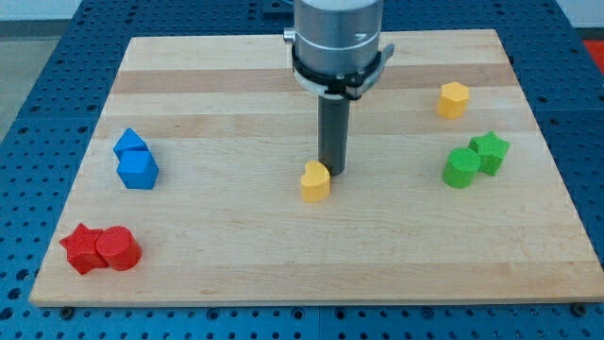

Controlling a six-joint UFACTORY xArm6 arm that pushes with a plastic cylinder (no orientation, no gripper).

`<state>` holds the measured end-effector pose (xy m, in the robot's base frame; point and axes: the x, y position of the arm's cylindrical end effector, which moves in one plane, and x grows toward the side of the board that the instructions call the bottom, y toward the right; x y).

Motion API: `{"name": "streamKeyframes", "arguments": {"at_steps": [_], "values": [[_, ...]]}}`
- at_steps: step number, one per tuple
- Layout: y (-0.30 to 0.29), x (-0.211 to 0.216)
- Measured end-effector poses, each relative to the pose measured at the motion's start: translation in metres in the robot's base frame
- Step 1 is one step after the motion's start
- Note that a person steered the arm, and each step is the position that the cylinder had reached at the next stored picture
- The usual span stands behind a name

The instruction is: Move the yellow heart to the bottom center

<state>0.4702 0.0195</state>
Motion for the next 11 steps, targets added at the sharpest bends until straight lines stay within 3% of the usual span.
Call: {"name": "streamKeyframes", "arguments": {"at_steps": [3,4,7,10,11], "values": [[0.005,0.033],[0.003,-0.028],[-0.029,-0.020],[-0.029,0.069],[-0.029,0.079]]}}
